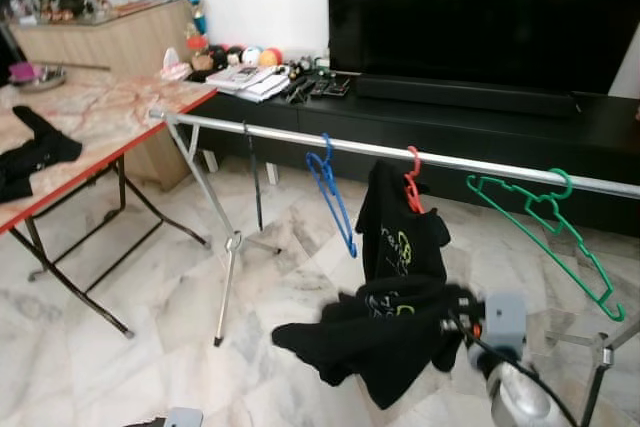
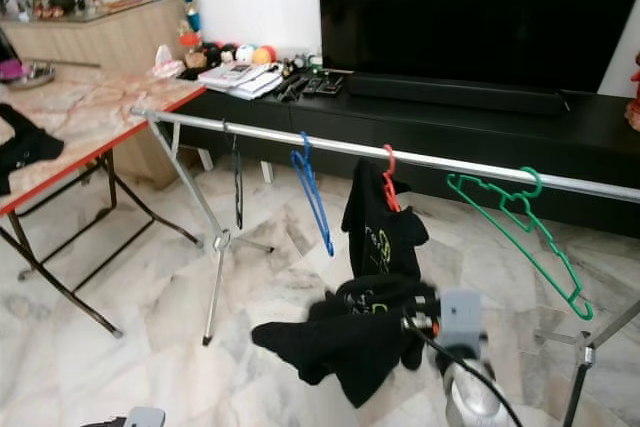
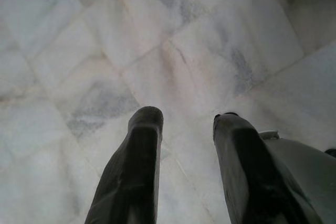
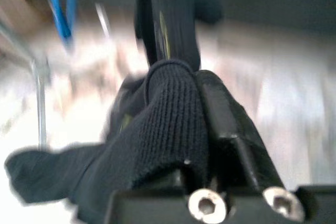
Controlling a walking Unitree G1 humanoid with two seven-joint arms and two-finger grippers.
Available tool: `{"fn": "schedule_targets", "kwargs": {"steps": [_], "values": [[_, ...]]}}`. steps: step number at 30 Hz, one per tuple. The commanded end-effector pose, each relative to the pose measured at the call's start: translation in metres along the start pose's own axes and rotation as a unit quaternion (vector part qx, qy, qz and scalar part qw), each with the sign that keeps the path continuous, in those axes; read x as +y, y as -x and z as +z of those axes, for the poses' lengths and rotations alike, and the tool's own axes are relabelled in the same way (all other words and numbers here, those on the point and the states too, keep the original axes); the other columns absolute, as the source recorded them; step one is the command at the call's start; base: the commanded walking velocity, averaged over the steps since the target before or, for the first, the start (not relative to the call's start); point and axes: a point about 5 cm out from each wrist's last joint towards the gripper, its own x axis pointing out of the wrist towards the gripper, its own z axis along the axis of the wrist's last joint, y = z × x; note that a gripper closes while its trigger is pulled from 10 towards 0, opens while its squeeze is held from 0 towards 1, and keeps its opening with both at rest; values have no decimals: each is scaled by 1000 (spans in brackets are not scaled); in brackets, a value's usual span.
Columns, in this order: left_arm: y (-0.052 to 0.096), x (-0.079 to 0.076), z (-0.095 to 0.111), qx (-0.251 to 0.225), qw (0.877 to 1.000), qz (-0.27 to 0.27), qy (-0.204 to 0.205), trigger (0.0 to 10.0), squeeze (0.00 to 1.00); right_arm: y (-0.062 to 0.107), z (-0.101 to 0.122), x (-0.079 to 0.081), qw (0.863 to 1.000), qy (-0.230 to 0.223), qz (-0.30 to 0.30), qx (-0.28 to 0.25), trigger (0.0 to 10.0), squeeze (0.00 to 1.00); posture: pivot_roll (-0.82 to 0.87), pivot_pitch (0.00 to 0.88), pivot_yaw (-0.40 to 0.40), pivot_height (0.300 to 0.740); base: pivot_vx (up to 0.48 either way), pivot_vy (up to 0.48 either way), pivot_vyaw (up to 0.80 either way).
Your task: Hang hanger
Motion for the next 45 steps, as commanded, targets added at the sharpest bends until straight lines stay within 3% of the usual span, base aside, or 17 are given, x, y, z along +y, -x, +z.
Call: {"fn": "schedule_targets", "kwargs": {"steps": [1,4,7,11,12,14,16,18,22,26,30,32,35,38,45], "values": [[-2,5,10,-23,1000,11,8,10000,0,-1,-12,-1,999,-24,-16,28,10000,0,-5,19,46,740,0,0,0],[-3,11,25,-58,998,20,21,10000,0,2,-34,1,996,-18,-21,84,10000,0,6,17,47,740,0,0,0],[-4,13,31,-74,997,22,27,10000,0,1,-39,5,995,-36,-21,95,10000,0,4,13,48,740,0,0,0],[-5,15,54,-129,991,18,31,10000,0,2,-51,5,988,-66,-51,129,10000,0,14,10,44,740,0,0,0],[-4,11,73,-178,983,11,39,10000,0,6,-58,-2,981,-94,-88,145,10000,0,24,7,42,740,0,0,0],[-2,8,89,-220,975,3,36,10000,0,10,-62,-9,975,-112,-120,151,10000,0,42,8,40,740,0,0,0],[8,5,120,-295,955,9,43,10000,0,12,-61,-17,976,-103,-139,135,10000,0,48,0,43,740,0,0,0],[14,5,132,-327,944,14,43,10000,0,14,-58,-20,979,-92,-145,113,10000,0,24,0,61,740,0,0,0],[24,1,143,-353,934,2,53,10000,0,17,-56,-27,973,-132,-172,81,10000,0,-12,0,92,740,0,0,0],[39,-6,156,-384,922,-24,46,10000,0,17,-53,-30,976,-111,-177,67,10000,0,-14,0,103,740,0,0,0],[56,-4,177,-424,904,-31,47,10000,0,7,-26,-35,977,-116,-180,-13,10000,0,-12,0,101,740,0,0,0],[58,-4,181,-426,903,-29,49,10000,0,5,-24,-32,980,-108,-167,-16,10000,0,-15,0,100,740,0,0,0],[59,-19,200,-439,896,-53,32,10000,0,10,-39,-31,981,-94,-166,28,10000,0,11,0,90,740,0,0,0],[65,-23,211,-452,889,-62,35,10000,0,10,-36,-32,980,-100,-173,13,10000,0,7,0,94,740,0,0,0],[67,-29,205,-438,895,-82,5,10000,0,5,-16,-44,976,-98,-190,-38,10000,0,-1,0,85,740,0,0,0]]}}
